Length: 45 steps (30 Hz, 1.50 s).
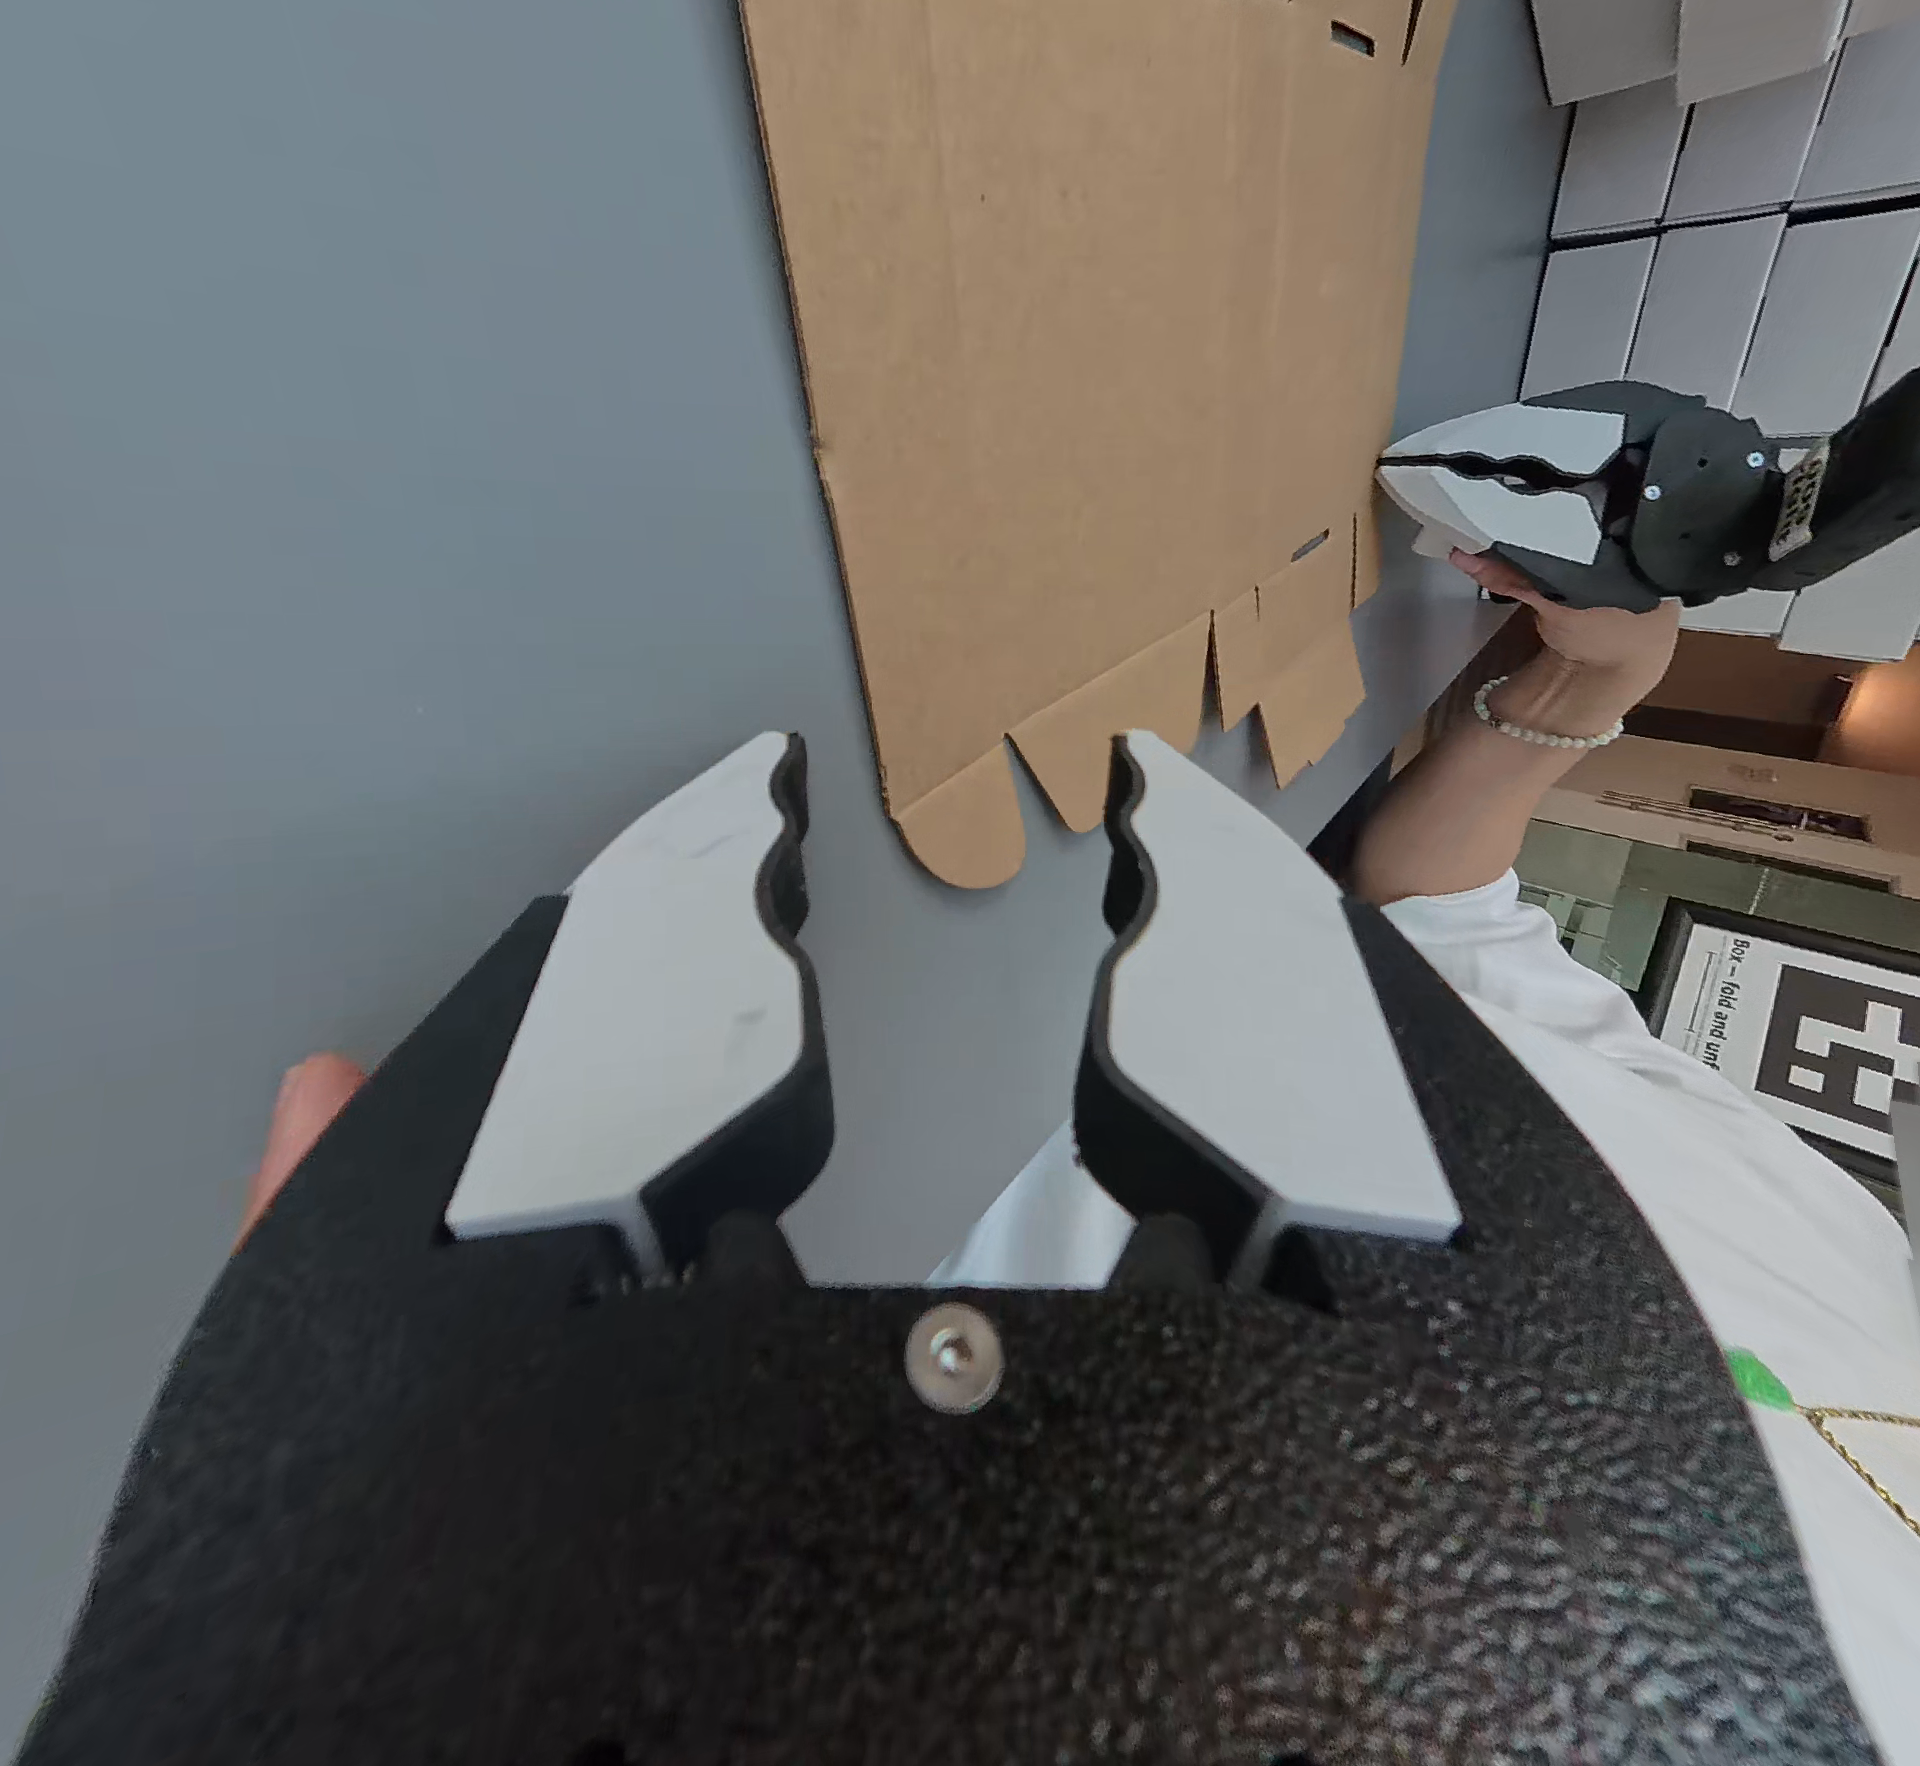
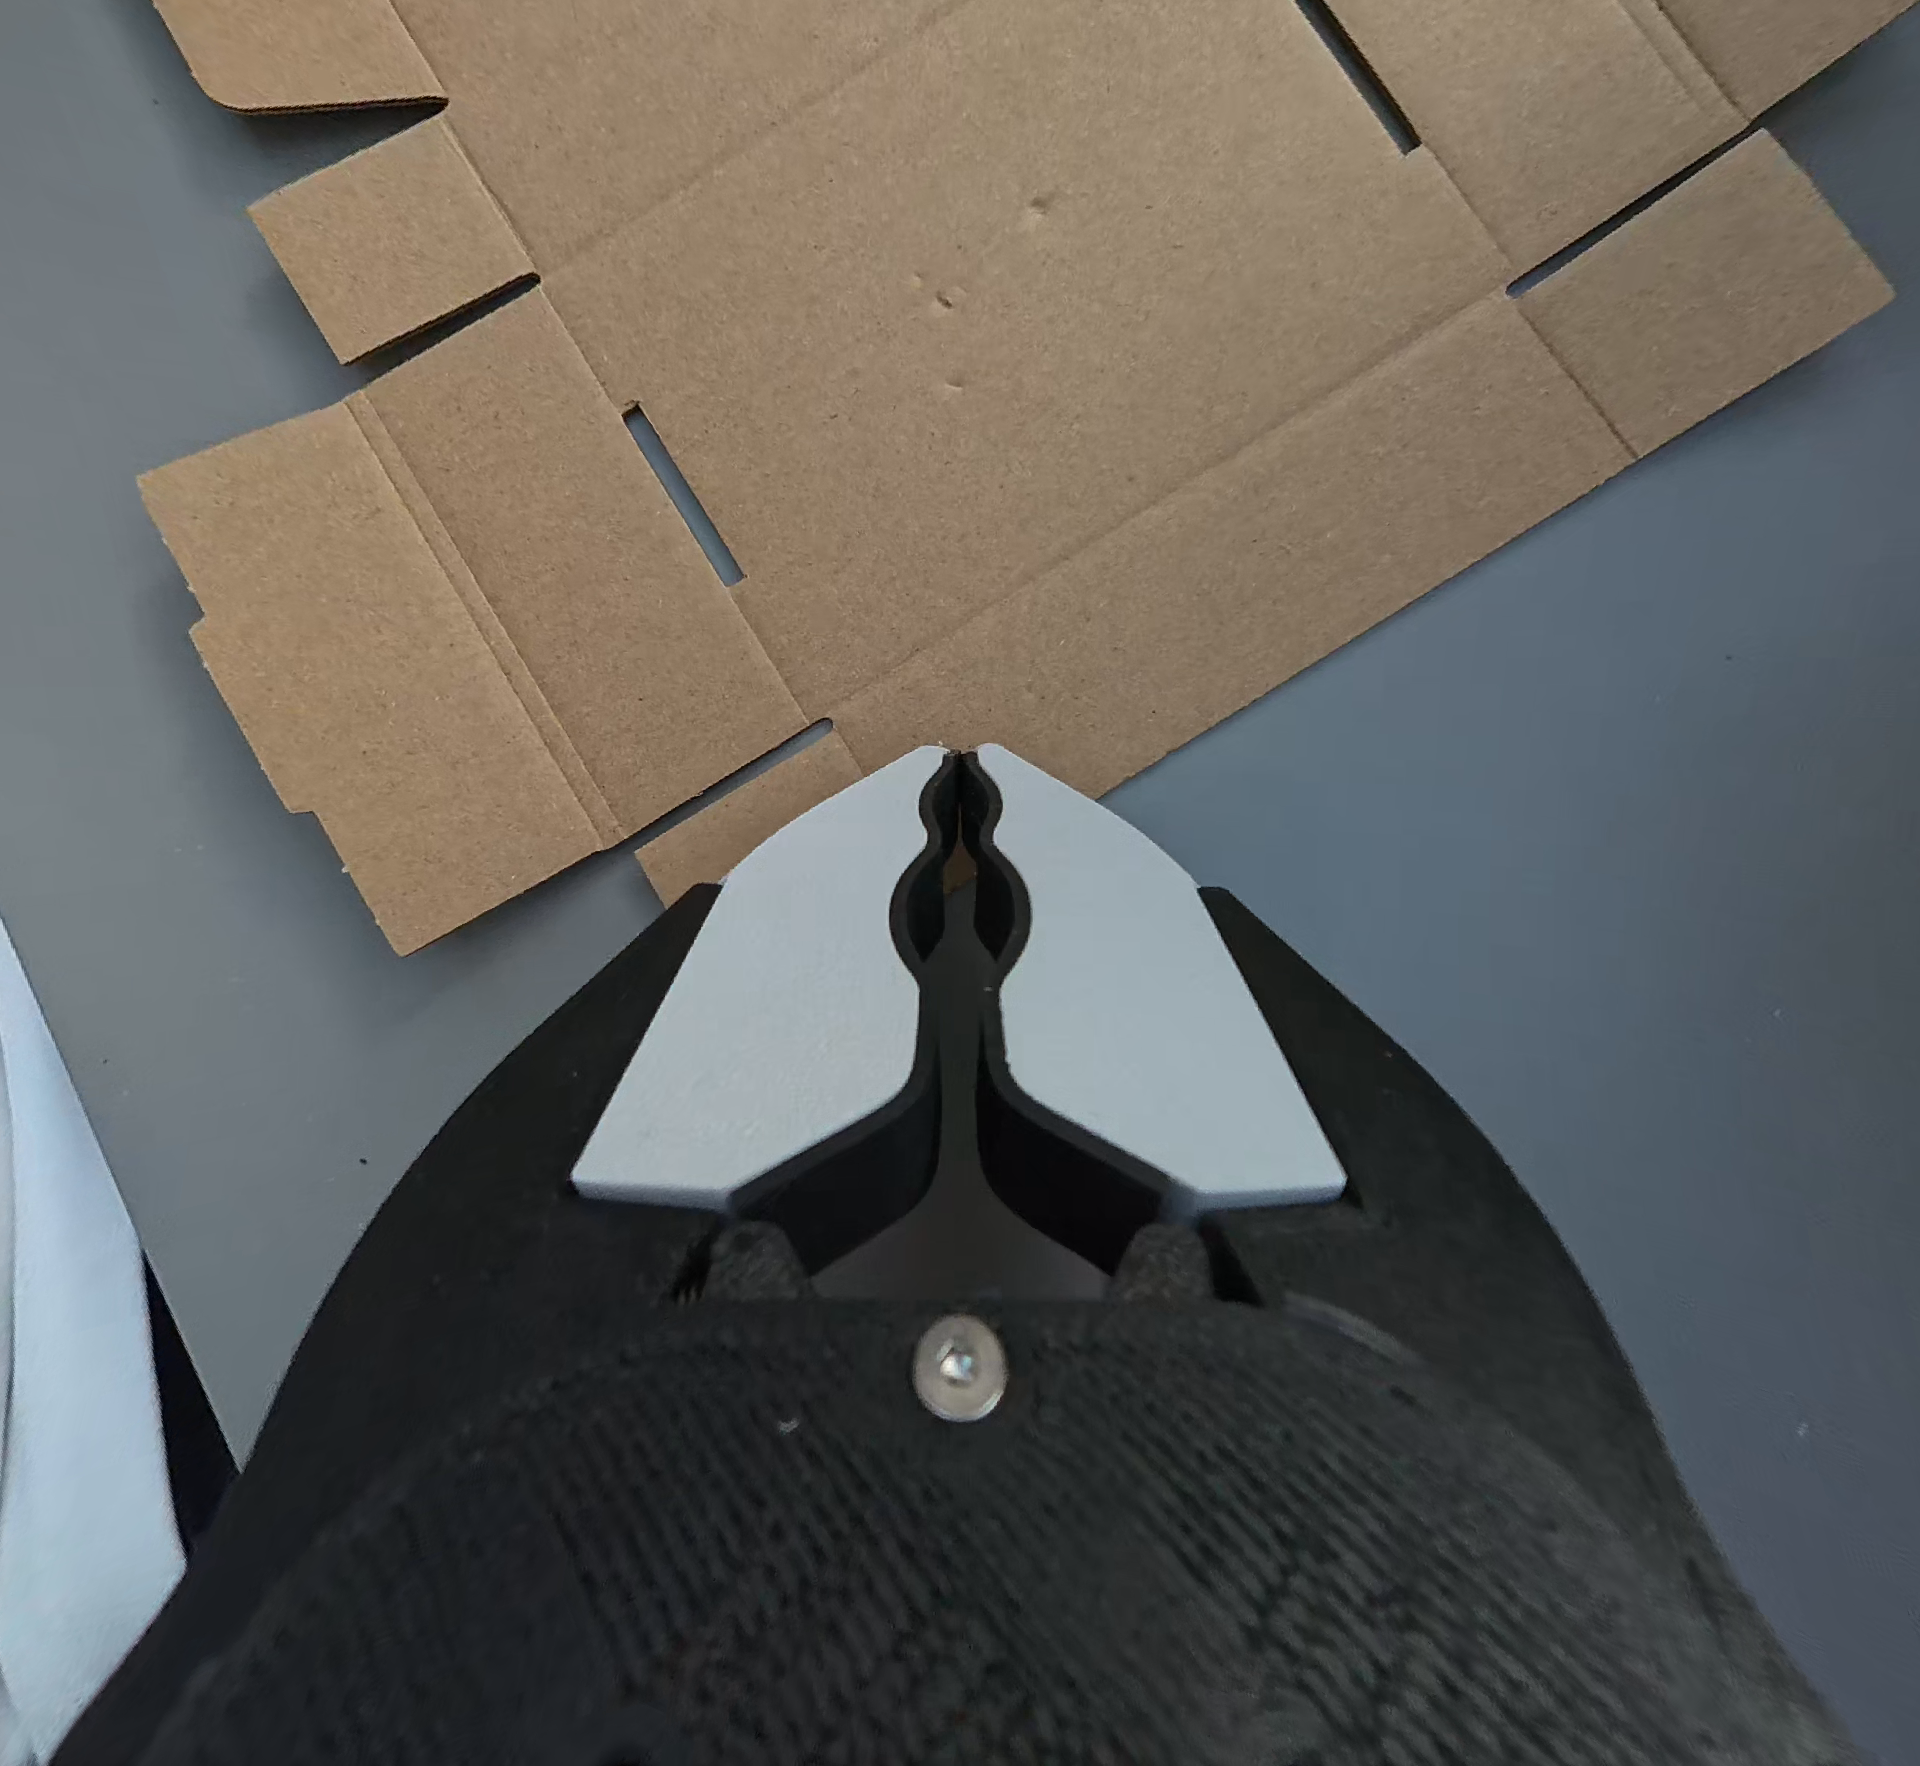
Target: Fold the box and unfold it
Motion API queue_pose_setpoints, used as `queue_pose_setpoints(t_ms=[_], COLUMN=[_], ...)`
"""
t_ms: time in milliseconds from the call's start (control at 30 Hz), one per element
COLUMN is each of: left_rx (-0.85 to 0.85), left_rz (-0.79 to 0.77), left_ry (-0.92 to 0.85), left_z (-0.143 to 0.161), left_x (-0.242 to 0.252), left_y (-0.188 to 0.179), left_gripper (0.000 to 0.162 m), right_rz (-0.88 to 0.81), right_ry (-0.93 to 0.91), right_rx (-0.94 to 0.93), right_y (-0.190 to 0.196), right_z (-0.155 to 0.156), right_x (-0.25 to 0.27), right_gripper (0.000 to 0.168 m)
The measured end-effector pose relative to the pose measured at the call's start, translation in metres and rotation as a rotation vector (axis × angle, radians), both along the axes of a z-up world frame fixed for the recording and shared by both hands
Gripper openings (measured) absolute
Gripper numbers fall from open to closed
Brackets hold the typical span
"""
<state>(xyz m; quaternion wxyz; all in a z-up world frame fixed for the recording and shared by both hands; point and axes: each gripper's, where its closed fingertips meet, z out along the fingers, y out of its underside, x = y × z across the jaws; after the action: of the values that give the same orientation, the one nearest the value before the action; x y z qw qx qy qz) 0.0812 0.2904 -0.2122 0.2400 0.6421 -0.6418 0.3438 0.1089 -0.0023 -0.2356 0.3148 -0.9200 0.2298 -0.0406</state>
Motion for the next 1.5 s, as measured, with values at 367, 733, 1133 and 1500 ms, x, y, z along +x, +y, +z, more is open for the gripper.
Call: queue_pose_setpoints(t_ms=[367,733,1133,1500], left_rx=[-0.006,-0.083,-0.091,-0.089], left_rz=[-0.015,-0.044,-0.321,-0.058], left_ry=[0.065,-0.068,-0.354,-0.308], left_z=[-0.009,0.015,0.073,0.051], left_x=[-0.003,0.003,-0.018,0.02], left_y=[-0.01,-0.018,-0.078,-0.049], left_gripper=[0.028,0.057,0.009,0.058], right_rz=[0.009,0.015,0.011,0.102], right_ry=[-0.004,-0.036,-0.056,-0.101], right_rx=[0.019,-0.009,-0.01,-0.094], right_y=[0.0,0.0,0.004,-0.004], right_z=[0.0,0.0,0.0,0.0], right_x=[0.0,0.0,0.0,-0.004], right_gripper=[0.0,0.0,0.0,0.0])
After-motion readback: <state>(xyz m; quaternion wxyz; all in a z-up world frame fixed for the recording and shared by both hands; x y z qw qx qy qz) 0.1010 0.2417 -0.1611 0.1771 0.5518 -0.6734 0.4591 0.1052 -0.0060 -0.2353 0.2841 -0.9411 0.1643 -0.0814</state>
